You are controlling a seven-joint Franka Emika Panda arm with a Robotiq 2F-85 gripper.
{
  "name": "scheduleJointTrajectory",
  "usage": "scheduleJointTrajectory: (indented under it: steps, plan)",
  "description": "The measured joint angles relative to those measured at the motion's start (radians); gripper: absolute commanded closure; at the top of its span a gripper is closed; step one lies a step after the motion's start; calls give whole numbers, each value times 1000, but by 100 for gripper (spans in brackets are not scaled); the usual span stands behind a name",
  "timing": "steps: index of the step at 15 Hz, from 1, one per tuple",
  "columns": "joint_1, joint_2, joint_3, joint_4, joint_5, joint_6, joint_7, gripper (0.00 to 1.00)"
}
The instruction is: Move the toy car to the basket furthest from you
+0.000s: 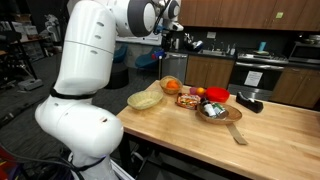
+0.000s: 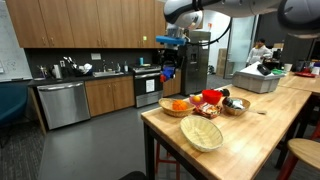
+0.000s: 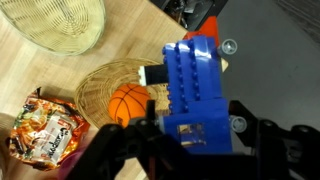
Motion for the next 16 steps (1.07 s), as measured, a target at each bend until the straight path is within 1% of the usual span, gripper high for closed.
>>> scheduleJointTrajectory:
  steps: [4, 6, 10, 11, 12, 16]
  plan:
    - [18, 87, -7, 137, -43, -97, 8, 53]
    - [20, 117, -9, 195, -47, -139, 9, 53]
    - [26, 168, -7, 285, -47, -179, -2, 53]
    - [26, 169, -6, 274, -45, -162, -13, 53]
    - [26, 161, -5, 239, -43, -129, -27, 53]
    - [16, 123, -5, 73, -38, -8, -51, 53]
